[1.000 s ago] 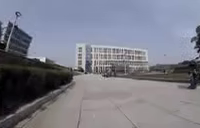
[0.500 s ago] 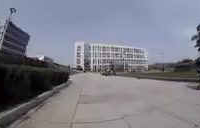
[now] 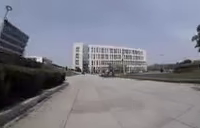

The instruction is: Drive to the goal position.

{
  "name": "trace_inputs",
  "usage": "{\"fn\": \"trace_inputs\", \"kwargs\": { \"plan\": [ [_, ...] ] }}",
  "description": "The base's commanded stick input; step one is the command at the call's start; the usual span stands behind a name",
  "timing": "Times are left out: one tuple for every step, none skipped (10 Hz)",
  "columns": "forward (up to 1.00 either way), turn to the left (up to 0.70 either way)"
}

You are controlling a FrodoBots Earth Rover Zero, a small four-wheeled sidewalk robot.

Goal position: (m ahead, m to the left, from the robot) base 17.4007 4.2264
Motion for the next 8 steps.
{"fn": "trace_inputs", "kwargs": {
  "plan": [
    [0.85,0.34],
    [0.85,0.34],
    [0.85,0.14],
    [0.85,0.08],
    [0.85,0.04],
    [0.85,0.0],
    [0.85,0.0],
    [0.85,0.0]
  ]
}}
